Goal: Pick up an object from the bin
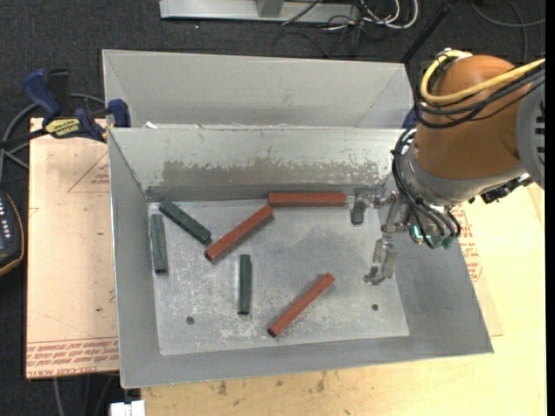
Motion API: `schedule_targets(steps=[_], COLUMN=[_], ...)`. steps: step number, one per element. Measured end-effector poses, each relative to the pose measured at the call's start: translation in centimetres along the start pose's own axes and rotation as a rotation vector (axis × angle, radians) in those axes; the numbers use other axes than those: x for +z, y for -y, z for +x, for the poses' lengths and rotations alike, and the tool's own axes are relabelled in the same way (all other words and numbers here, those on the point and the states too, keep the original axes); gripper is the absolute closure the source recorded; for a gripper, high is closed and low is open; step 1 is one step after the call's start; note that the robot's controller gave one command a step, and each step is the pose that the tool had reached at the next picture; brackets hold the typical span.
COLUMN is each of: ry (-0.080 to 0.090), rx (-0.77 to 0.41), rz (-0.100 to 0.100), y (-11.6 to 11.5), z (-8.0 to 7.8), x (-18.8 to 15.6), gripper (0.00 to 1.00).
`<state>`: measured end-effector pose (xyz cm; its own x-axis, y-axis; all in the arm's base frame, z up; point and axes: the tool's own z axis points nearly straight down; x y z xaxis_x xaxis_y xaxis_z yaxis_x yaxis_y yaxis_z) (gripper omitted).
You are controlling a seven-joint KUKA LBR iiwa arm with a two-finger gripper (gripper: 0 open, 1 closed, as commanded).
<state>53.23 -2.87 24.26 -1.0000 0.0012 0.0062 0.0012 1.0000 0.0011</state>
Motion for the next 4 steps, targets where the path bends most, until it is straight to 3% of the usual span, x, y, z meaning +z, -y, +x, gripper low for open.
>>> schedule_targets(steps=[1,2,3,4], ry=[-0.002,0.006,0.006,0.012], rx=[-0.157,-0.157,-0.158,-0.24], rz=[-0.001,0.001,0.001,0.001], y=[-3.0,-3.0,-3.0,-5.3], z=[2.3,2.0,2.0,3.0], x=[15.8,15.4,15.4,17.2], gripper=[0.0,1.0,0.0,0.0])
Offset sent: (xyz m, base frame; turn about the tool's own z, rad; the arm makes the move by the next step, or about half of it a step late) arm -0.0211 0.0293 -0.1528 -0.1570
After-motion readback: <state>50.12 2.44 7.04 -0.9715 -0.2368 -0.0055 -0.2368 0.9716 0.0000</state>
